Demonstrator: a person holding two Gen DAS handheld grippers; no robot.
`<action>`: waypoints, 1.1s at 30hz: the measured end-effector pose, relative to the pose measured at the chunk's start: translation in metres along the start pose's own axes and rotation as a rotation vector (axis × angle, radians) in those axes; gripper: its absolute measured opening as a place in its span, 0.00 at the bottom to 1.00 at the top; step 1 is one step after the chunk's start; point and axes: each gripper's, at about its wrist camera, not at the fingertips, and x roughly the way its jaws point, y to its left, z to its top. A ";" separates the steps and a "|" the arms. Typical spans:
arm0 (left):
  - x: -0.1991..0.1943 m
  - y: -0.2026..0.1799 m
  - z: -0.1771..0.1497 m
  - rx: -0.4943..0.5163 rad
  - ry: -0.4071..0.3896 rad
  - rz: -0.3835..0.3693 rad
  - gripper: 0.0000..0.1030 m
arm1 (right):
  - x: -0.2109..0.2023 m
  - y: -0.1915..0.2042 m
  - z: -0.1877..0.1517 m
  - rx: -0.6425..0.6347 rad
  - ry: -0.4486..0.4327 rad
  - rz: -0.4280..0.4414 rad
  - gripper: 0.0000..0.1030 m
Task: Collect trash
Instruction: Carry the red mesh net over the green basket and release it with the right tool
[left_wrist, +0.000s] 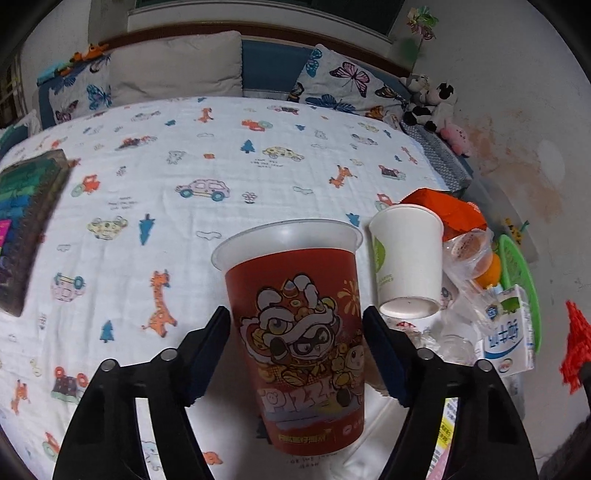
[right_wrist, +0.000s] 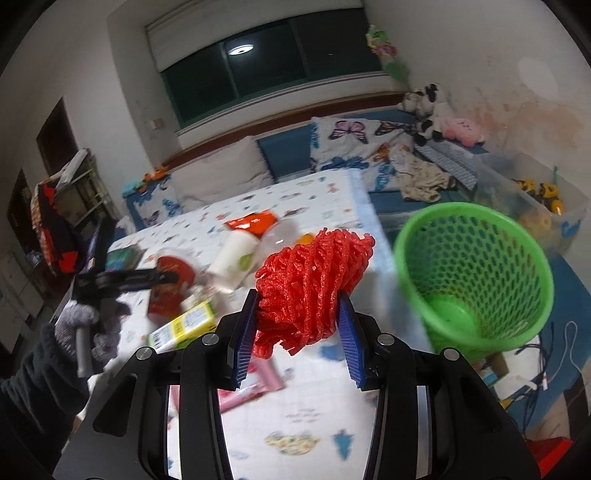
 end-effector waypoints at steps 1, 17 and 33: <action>0.000 0.000 0.000 0.000 -0.003 0.000 0.67 | -0.001 -0.004 0.002 0.003 -0.003 -0.014 0.41; -0.056 0.003 0.007 0.020 -0.111 -0.019 0.66 | 0.055 -0.118 0.010 0.115 0.120 -0.240 0.43; -0.102 -0.133 0.054 0.223 -0.192 -0.191 0.66 | 0.082 -0.185 0.020 0.146 0.151 -0.317 0.71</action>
